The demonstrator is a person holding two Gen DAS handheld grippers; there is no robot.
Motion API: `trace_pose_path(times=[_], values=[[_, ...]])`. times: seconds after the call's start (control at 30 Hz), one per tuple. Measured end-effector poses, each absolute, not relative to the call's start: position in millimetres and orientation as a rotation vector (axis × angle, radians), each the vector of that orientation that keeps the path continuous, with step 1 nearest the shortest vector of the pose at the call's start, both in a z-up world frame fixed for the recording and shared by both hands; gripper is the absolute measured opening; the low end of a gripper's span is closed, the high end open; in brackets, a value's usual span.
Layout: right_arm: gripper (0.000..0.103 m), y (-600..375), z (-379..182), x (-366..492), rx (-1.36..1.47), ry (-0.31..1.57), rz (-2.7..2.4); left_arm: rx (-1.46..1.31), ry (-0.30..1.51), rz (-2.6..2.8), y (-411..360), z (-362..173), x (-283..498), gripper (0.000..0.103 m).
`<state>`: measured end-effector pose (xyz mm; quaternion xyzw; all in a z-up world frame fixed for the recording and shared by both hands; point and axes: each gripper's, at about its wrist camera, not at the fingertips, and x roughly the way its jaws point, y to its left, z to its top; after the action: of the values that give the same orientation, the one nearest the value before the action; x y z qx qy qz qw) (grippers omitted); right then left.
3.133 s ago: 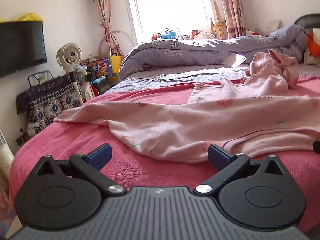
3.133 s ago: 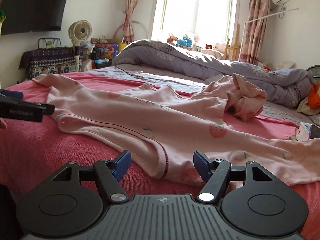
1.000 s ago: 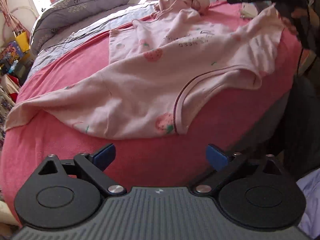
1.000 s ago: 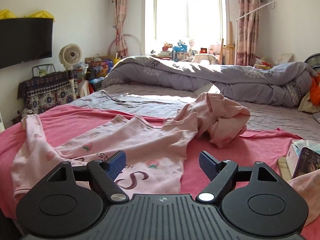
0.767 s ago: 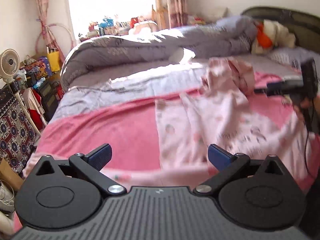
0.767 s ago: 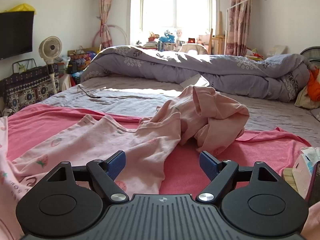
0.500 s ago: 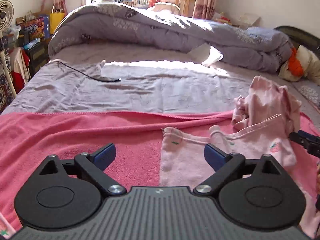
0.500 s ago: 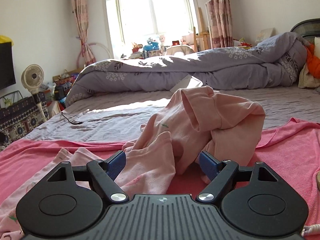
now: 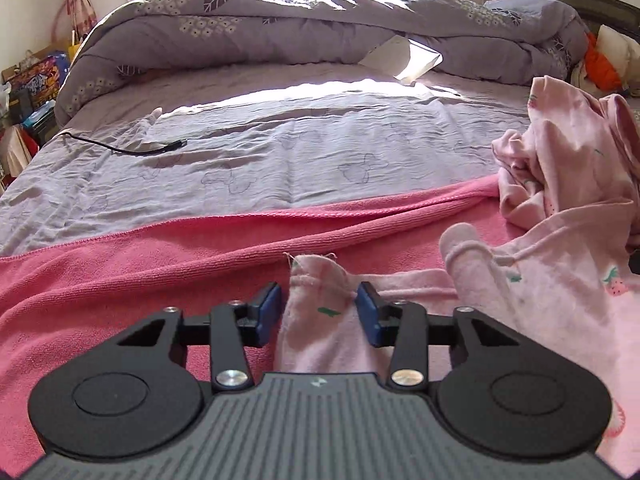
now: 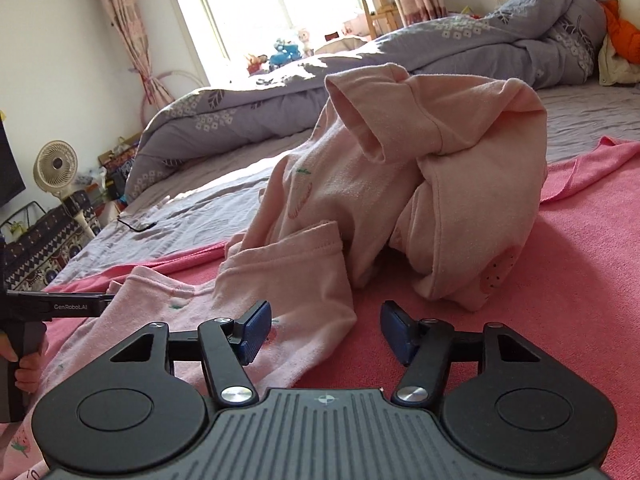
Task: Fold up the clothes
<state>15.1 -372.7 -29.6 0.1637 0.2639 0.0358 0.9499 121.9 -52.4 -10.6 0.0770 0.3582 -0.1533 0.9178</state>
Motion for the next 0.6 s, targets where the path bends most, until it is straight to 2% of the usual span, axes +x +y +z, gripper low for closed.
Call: trace_pose_path(times=[0.03,0.07,0.1,0.17,0.2,0.33,0.4,0.47,0.5,0.53,0.6], values=[[0.062,-372,-26,12,0.324,0.521,0.078,0.169,0.731,-0.303,-55,-10,119,0.014],[0.062,-370,-25,10,0.314,0.51,0.081,0.181,0.723,-0.289,-58,-9,116,0.011],[0.056,-369,-24,10,0.307,0.508,0.078,0.22,0.701,-0.253,-63,-11,111,0.011],[0.005,-362,-19,9,0.237,0.5,0.033,0.35,0.641,-0.163,-80,-19,100,0.011],[0.003,-357,-16,9,0.197,0.494,0.007,0.467,0.583,-0.124,-95,-24,89,0.007],[0.003,-340,-3,7,0.038,0.471,-0.095,0.533,0.391,-0.087,-101,0,65,0.006],[0.003,-327,13,6,-0.064,0.447,-0.067,0.471,0.403,-0.059,-82,16,74,0.006],[0.005,-328,26,16,-0.05,0.501,-0.005,0.409,0.415,-0.033,-63,32,82,0.004],[0.014,-333,30,23,-0.01,0.539,0.01,0.375,0.438,-0.051,-53,31,84,0.004],[0.035,-338,30,31,0.03,0.578,0.01,0.343,0.461,-0.068,-44,30,87,0.004],[0.066,-350,21,45,0.104,0.65,-0.003,0.311,0.508,-0.089,-33,18,91,0.004]])
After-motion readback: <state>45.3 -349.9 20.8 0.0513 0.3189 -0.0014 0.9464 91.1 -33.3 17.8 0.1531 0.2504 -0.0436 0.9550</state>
